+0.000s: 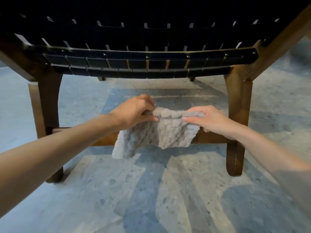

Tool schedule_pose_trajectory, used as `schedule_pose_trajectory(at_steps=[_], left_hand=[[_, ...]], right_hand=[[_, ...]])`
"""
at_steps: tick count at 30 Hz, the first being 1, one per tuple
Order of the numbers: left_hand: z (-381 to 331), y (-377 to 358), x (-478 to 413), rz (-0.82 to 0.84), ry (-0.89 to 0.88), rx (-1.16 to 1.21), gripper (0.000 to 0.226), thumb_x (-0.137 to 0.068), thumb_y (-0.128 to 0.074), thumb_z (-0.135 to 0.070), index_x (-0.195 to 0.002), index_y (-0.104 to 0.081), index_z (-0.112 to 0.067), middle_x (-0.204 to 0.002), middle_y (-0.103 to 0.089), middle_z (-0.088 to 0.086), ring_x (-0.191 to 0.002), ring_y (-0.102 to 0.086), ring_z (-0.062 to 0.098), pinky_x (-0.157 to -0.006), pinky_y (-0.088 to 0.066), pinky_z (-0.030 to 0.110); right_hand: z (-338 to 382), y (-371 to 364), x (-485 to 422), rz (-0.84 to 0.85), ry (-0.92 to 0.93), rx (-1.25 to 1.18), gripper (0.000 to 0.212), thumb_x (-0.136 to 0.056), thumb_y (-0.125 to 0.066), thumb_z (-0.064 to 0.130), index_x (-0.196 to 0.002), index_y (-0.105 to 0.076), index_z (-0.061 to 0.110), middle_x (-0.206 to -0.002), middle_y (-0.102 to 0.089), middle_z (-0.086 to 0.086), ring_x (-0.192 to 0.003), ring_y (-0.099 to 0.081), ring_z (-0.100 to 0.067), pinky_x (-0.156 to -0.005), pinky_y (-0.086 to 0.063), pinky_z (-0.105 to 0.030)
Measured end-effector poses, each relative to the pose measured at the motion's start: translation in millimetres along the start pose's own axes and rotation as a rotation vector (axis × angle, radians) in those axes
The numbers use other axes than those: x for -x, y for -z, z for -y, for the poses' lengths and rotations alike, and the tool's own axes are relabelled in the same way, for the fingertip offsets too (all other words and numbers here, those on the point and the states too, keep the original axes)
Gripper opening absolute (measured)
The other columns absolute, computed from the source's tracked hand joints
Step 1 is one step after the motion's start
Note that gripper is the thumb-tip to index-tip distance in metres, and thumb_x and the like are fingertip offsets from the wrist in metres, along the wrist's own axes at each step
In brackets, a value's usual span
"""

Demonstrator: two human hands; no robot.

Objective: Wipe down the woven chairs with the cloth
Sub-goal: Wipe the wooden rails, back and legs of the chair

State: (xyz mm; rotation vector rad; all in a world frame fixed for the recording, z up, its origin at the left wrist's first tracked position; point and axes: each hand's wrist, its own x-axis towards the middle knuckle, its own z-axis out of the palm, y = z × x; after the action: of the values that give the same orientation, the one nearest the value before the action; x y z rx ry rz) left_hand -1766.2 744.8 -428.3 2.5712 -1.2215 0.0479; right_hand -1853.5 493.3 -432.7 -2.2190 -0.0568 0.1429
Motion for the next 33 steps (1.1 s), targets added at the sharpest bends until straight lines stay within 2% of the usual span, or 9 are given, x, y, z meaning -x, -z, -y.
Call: schedule_pose_trajectory(at_steps=[5,8,13,15,19,22,25,28,33], left_hand=[[-11.0,-15.1,-17.0,-0.126,0.285,0.134,0.052,-0.087,-0.06,-0.045,-0.055,-0.052,-0.004,-0.081,-0.056,0.008,-0.071,-0.05,0.019,-0.066,-0.043,0.024],[-31.2,-27.0,-37.6,-0.147,0.589,0.596,0.042,-0.087,-0.063,-0.042,-0.059,-0.055,-0.011,-0.065,-0.054,0.008,-0.06,-0.05,0.016,-0.058,-0.044,0.022],[-65.3,-38.2,-70.3,-0.202,0.786,1.252,0.024,-0.094,-0.057,-0.026,-0.105,-0.061,-0.006,-0.096,-0.066,0.01,-0.082,-0.065,0.017,-0.067,-0.057,0.024],[-67.9,-42.4,-75.0,-0.179,0.727,1.243,0.022,-0.099,-0.048,-0.023,-0.111,-0.059,-0.008,-0.11,-0.066,0.011,-0.096,-0.065,0.019,-0.077,-0.055,0.025],[-65.7,-47.2,-73.9,0.037,0.538,1.313,0.034,-0.101,-0.037,-0.006,-0.122,-0.059,-0.02,-0.112,-0.068,0.001,-0.101,-0.064,0.011,-0.083,-0.052,0.021],[-59.8,-53.4,-77.5,0.098,0.484,1.174,0.053,-0.096,-0.033,0.01,-0.128,-0.055,-0.027,-0.102,-0.066,-0.007,-0.094,-0.063,0.005,-0.081,-0.053,0.019],[-52.8,-62.3,-84.6,-0.1,0.507,0.879,0.05,-0.096,-0.039,0.003,-0.131,-0.051,-0.031,-0.102,-0.055,-0.008,-0.092,-0.055,0.005,-0.074,-0.05,0.013],[-44.7,-74.1,-91.0,-0.244,0.494,0.717,0.041,-0.099,-0.042,-0.007,-0.135,-0.049,-0.024,-0.115,-0.052,-0.003,-0.095,-0.054,0.007,-0.068,-0.047,0.007],[-27.9,-98.0,-94.6,-0.244,0.545,0.674,0.041,-0.099,-0.042,-0.009,-0.137,-0.045,-0.022,-0.127,-0.055,0.005,-0.109,-0.055,0.016,-0.078,-0.046,0.016]], right_hand=[[-10.6,-0.7,-7.5,-0.265,-0.046,0.104,0.036,-0.089,-0.061,0.042,-0.106,-0.071,0.011,-0.131,-0.054,0.007,-0.125,-0.044,-0.011,-0.101,-0.035,-0.026],[-10.3,-4.0,-9.2,-0.461,0.027,0.003,0.028,-0.092,-0.061,0.033,-0.116,-0.066,0.02,-0.124,-0.062,0.007,-0.119,-0.051,-0.007,-0.094,-0.035,-0.016],[-13.4,-23.9,-17.4,-0.464,0.0,-0.135,0.045,-0.093,-0.057,0.04,-0.136,-0.048,0.029,-0.11,-0.046,0.032,-0.104,-0.046,0.012,-0.075,-0.034,-0.002],[-21.3,-22.9,-18.7,-0.351,-0.013,-0.248,0.057,-0.086,-0.062,0.049,-0.138,-0.043,0.035,-0.11,-0.046,0.04,-0.109,-0.047,0.013,-0.078,-0.038,-0.002],[-39.1,-14.5,-22.9,-0.33,-0.037,-0.238,0.071,-0.081,-0.071,0.042,-0.144,-0.041,0.026,-0.14,-0.05,0.011,-0.128,-0.046,-0.005,-0.106,-0.041,-0.03],[-48.9,-14.2,-29.7,-0.491,-0.024,-0.264,0.053,-0.088,-0.067,0.031,-0.138,-0.05,0.024,-0.135,-0.053,0.012,-0.126,-0.046,-0.004,-0.101,-0.04,-0.018],[-59.9,-8.7,-40.1,-0.722,-0.007,-0.178,0.048,-0.088,-0.067,0.028,-0.134,-0.053,0.023,-0.131,-0.055,0.009,-0.117,-0.045,0.003,-0.088,-0.036,0.0],[-63.9,4.0,-52.7,-1.039,0.021,-0.082,0.045,-0.088,-0.068,0.024,-0.131,-0.057,0.017,-0.127,-0.057,-0.003,-0.115,-0.052,-0.008,-0.097,-0.045,-0.019],[-51.6,17.6,-82.9,-1.268,0.009,-0.088,0.045,-0.089,-0.065,0.027,-0.131,-0.056,0.014,-0.127,-0.058,-0.004,-0.118,-0.054,-0.014,-0.096,-0.039,-0.014]])
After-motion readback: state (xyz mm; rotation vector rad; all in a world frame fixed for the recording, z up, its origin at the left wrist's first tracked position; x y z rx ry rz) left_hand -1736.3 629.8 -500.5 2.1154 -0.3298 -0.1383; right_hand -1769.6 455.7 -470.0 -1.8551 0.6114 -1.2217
